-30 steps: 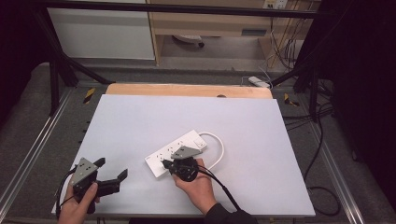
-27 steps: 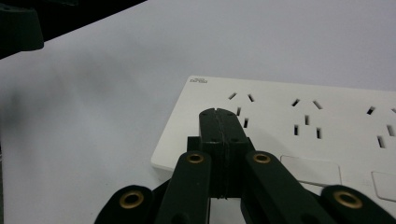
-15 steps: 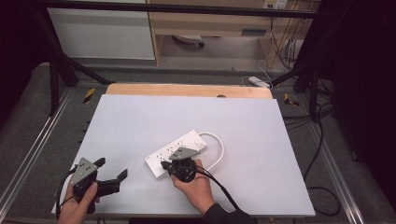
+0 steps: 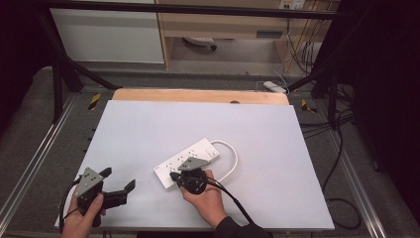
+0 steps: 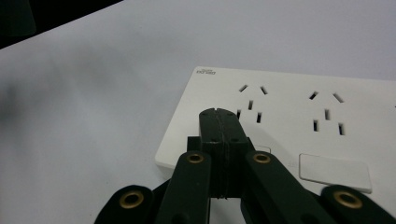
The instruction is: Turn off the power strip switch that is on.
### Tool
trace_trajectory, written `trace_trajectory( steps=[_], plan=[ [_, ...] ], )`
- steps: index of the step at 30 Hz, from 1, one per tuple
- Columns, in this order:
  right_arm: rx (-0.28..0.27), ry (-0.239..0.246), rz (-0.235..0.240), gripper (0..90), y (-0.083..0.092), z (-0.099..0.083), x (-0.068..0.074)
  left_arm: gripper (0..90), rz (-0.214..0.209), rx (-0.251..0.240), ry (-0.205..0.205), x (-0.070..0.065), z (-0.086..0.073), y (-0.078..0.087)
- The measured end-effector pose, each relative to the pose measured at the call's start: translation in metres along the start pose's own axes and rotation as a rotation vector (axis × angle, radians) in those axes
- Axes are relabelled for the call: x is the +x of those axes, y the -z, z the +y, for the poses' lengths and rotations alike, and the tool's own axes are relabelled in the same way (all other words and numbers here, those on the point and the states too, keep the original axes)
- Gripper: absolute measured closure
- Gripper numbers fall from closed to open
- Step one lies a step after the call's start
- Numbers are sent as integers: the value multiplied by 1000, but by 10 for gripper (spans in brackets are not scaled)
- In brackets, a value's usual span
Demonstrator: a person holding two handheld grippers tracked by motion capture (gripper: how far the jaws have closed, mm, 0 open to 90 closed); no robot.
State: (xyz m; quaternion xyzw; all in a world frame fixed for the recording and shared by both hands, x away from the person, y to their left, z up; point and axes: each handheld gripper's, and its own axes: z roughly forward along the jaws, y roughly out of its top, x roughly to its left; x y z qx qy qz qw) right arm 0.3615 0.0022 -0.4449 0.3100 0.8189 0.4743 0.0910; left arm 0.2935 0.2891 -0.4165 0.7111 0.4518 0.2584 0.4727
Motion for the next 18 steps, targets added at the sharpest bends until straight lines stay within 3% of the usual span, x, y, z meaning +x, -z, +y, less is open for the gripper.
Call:
trace_trajectory(
  steps=[18],
  plan=[
    [-6,10,-10,900,-1,-1,1,50,1,0,-2,0,0,0]
  ],
)
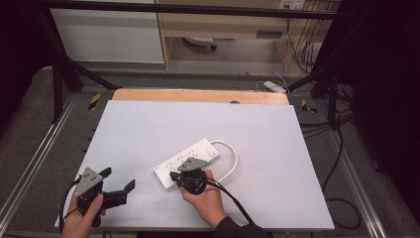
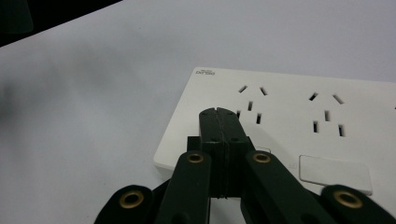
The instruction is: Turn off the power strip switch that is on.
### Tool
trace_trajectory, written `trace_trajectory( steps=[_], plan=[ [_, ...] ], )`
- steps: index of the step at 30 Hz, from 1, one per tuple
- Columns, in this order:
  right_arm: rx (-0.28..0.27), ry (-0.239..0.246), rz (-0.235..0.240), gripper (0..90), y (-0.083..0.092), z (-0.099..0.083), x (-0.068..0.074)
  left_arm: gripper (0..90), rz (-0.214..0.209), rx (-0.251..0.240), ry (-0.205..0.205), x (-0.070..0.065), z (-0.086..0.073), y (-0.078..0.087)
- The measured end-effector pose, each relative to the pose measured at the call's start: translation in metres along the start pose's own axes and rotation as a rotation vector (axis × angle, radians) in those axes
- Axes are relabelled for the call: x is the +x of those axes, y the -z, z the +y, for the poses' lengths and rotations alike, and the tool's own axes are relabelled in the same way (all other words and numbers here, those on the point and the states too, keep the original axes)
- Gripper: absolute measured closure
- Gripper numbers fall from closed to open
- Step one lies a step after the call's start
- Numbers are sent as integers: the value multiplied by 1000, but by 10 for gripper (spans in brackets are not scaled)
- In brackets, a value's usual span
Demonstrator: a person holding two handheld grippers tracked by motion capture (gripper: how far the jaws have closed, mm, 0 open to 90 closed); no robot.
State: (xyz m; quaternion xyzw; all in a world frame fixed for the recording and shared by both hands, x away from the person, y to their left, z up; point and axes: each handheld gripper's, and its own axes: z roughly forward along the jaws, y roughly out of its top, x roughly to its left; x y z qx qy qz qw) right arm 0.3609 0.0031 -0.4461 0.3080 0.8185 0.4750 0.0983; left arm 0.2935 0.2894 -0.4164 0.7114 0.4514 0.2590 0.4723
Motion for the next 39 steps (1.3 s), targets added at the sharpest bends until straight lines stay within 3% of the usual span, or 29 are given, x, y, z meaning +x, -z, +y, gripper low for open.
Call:
trace_trajectory(
  steps=[39],
  plan=[
    [-17,6,4,900,-3,-5,3,50,1,1,-3,0,0,0]
  ],
)
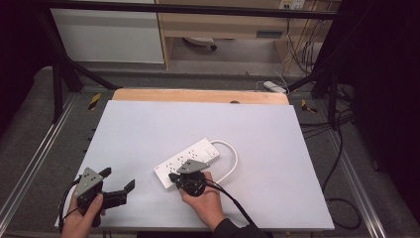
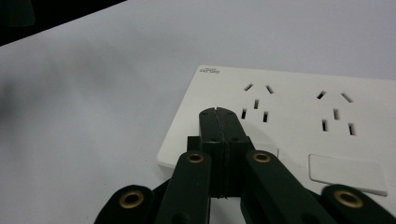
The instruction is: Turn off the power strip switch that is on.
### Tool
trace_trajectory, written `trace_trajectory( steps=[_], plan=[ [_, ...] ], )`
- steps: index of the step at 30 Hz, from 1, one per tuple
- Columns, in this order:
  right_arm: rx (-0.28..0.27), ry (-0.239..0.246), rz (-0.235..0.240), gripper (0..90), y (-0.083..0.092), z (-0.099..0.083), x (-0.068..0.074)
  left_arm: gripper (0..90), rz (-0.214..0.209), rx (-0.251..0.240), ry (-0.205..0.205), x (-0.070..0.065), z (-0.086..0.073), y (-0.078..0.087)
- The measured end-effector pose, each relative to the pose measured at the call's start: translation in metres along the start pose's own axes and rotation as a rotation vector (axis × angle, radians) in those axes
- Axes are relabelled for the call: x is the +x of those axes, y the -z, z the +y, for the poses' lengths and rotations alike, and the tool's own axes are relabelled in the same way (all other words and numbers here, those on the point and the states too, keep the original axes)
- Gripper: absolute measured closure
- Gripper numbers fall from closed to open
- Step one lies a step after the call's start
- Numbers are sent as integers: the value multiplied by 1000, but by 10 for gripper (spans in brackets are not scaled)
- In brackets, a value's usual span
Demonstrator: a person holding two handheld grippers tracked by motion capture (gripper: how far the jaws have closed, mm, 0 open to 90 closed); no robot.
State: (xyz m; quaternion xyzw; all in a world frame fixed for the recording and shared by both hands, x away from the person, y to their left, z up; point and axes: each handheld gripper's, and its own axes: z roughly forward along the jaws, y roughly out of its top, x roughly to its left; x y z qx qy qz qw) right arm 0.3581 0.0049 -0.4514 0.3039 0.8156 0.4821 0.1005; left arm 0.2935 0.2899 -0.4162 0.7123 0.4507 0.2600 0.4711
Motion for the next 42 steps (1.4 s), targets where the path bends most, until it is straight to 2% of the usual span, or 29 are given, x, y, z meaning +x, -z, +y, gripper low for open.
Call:
trace_trajectory(
  steps=[6,23,35,42],
  plan=[
    [2,5,-1,900,0,1,0,50,2,-4,9,1,0,1],
    [-6,0,-8,900,4,3,-2,50,2,-1,3,1,0,0],
    [-44,-10,-17,900,13,7,-5,50,10,-6,14,3,0,1],
    [-66,-18,-21,900,19,10,-10,50,24,1,-2,2,0,1]
  ],
)
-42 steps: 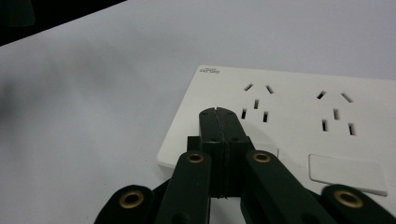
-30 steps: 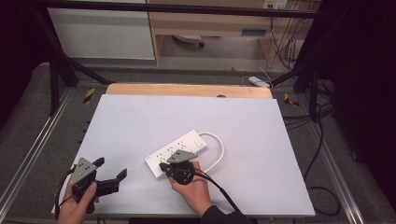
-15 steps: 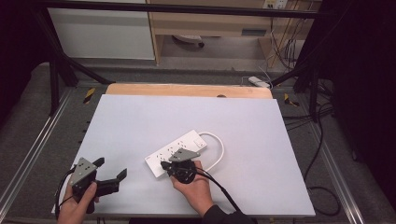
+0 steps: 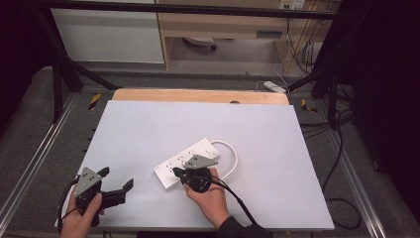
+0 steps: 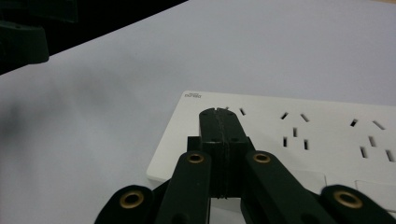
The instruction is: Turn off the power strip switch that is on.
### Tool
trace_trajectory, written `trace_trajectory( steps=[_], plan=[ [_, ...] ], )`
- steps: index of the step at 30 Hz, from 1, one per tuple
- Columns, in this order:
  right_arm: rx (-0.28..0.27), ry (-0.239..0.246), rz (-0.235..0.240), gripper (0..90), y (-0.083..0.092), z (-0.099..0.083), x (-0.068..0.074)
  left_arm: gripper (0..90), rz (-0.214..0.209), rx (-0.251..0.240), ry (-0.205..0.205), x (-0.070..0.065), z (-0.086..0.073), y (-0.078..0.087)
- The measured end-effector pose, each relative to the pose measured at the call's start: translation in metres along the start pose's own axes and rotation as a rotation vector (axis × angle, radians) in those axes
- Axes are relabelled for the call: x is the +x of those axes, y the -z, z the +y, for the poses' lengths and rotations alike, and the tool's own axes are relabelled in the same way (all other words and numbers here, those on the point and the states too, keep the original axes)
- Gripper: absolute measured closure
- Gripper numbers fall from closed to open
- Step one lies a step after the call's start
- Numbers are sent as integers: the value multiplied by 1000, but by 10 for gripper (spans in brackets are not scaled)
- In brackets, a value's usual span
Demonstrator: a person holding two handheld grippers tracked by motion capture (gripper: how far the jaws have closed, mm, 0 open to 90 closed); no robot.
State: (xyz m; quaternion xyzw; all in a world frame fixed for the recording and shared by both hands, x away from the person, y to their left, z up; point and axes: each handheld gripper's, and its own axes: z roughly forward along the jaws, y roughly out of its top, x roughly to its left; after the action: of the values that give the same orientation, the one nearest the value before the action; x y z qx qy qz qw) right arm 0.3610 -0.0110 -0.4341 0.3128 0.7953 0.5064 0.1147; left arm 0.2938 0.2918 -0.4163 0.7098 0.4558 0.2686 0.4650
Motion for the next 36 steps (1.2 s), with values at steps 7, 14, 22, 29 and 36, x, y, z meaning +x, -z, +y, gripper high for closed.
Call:
trace_trajectory(
  steps=[7,14,22,29,36],
  plan=[
    [-18,-10,-7,900,7,4,-5,50,3,8,-10,-1,0,-1],
    [-34,-24,-8,868,16,9,-14,50,-2,11,-5,-1,-1,-1],
    [-60,-44,-27,781,31,16,-29,50,-1,15,-9,-2,-1,-2],
    [-68,-63,-53,652,42,21,-41,50,-5,18,-9,-2,-2,-2],
    [-75,-64,-83,425,52,28,-49,50,-4,21,-6,-2,-2,-3]
  ],
)
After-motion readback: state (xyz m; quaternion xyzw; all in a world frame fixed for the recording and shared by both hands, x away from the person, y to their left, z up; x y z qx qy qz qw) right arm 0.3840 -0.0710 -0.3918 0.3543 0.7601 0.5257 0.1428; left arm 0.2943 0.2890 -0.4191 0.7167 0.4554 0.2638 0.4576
